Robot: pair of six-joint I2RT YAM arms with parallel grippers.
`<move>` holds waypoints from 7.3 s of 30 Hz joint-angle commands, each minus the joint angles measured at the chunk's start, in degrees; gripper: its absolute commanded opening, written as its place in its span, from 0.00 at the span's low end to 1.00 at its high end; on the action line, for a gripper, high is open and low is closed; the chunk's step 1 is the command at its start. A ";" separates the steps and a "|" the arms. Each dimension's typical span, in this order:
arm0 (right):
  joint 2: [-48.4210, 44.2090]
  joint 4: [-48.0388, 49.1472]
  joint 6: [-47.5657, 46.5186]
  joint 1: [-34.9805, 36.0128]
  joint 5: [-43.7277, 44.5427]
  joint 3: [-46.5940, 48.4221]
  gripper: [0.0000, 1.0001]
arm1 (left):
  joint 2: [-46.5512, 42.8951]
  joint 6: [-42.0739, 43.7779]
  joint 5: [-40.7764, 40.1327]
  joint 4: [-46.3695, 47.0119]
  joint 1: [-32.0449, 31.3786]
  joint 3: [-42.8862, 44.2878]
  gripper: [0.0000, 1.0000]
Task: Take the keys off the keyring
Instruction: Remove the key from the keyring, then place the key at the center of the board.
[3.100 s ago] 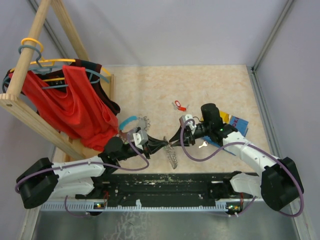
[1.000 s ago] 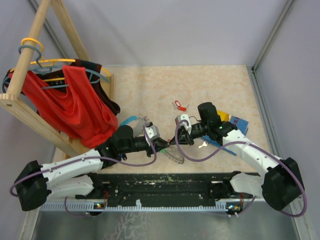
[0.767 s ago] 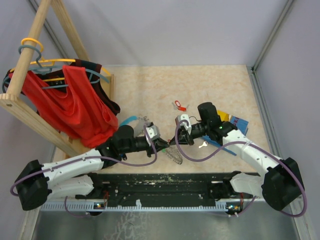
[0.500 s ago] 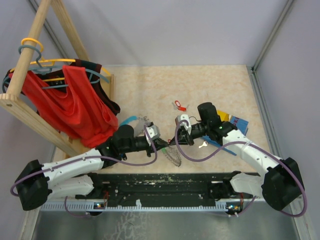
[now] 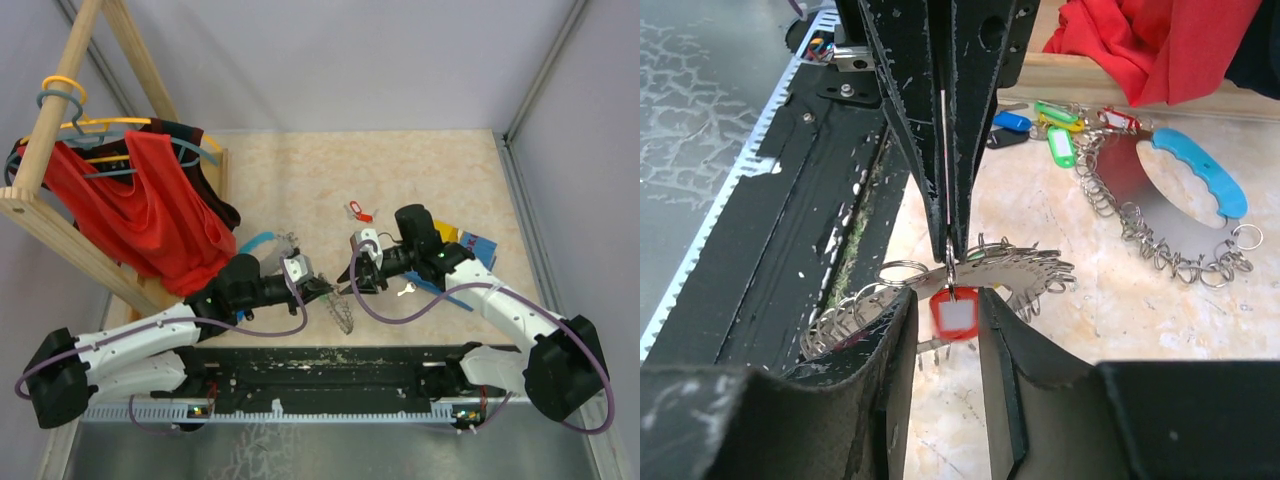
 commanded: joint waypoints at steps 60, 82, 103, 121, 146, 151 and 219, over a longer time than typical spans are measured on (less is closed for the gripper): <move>-2.13 -0.52 -5.07 0.97 -1.14 3.30 0.00 | -5.86 -0.25 0.55 6.13 0.38 -3.63 0.00; -2.36 4.47 6.02 -3.48 2.29 4.76 0.00 | -8.18 -3.52 -4.76 13.27 0.58 -9.09 0.00; -0.43 21.19 28.97 -24.84 21.60 1.48 0.00 | -2.56 -17.53 -8.63 27.21 4.96 -10.66 0.00; 7.94 22.96 30.60 -35.38 25.18 10.28 0.00 | 0.94 -25.77 -5.57 26.68 6.22 -6.45 0.00; 32.36 19.36 27.59 -37.70 28.54 26.52 0.00 | 7.47 -26.90 4.40 36.57 16.21 -5.59 0.00; 35.57 18.29 27.27 -37.70 30.35 28.15 0.00 | 12.00 -27.26 8.28 37.97 18.04 -3.46 0.00; 9.85 6.49 3.15 -8.88 12.27 8.90 0.70 | 15.59 -38.50 -17.73 12.31 10.41 9.37 0.00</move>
